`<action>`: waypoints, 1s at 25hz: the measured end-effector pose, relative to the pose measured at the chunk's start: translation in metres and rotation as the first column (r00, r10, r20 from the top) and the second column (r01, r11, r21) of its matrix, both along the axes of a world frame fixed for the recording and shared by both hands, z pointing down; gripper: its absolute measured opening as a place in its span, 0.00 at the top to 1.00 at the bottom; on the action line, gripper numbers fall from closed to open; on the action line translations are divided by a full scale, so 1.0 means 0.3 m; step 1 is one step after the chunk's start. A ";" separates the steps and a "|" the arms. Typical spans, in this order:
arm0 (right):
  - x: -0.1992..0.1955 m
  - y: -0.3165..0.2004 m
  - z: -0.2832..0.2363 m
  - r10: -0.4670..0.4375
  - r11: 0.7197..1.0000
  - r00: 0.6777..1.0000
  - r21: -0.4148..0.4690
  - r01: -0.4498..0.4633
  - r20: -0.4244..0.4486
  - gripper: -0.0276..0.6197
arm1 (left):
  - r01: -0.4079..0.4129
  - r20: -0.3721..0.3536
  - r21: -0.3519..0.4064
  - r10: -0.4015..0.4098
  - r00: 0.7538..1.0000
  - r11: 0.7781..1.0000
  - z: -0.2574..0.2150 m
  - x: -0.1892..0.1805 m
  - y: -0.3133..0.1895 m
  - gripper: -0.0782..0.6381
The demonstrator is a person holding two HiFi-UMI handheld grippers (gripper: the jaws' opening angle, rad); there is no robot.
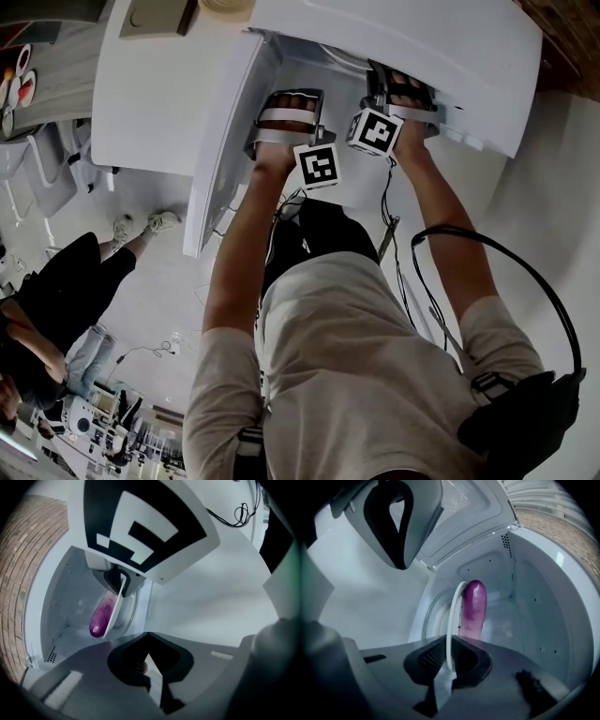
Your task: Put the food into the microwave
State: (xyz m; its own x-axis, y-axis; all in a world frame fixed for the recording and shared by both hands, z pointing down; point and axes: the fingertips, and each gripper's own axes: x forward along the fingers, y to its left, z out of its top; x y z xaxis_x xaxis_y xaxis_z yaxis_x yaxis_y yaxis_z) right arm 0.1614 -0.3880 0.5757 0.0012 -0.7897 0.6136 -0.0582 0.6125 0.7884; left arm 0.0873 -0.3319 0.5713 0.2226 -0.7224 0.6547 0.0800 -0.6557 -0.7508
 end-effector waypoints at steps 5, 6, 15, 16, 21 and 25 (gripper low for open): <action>-0.002 -0.036 -0.002 0.007 1.000 1.000 0.001 -0.007 -0.021 0.91 | 0.006 0.008 0.009 -0.006 1.000 1.000 -0.007 -0.010 -0.011 0.88; -0.003 -0.040 -0.001 0.006 1.000 1.000 0.000 -0.006 -0.026 0.91 | 0.008 0.006 0.009 -0.008 1.000 1.000 -0.007 -0.013 -0.015 0.88; 0.027 -0.078 0.041 0.035 0.999 0.998 -0.036 -0.037 -0.054 0.91 | 0.020 -0.035 -0.006 -0.020 0.999 1.000 -0.003 0.003 -0.030 0.88; 0.032 -0.085 0.045 0.042 0.998 0.997 -0.038 -0.044 -0.059 0.91 | 0.019 -0.039 -0.007 -0.020 0.999 1.000 -0.004 0.004 -0.031 0.88; 0.039 -0.103 0.047 0.051 0.998 0.995 -0.040 -0.054 -0.088 0.91 | 0.015 -0.041 -0.005 -0.016 0.999 1.000 -0.012 -0.002 -0.035 0.88; 0.041 -0.105 0.073 0.049 0.997 0.994 -0.052 -0.055 -0.103 0.91 | 0.009 0.006 -0.054 -0.009 1.000 0.998 0.030 -0.020 -0.018 0.88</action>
State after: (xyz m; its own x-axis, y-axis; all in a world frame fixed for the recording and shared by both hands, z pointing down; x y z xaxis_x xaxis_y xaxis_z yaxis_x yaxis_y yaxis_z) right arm 0.1735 -0.4196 0.5974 0.1057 -0.7521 0.6505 -0.0126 0.6531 0.7572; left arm 0.0814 -0.3373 0.5802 0.2124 -0.6876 0.6943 0.0780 -0.6964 -0.7134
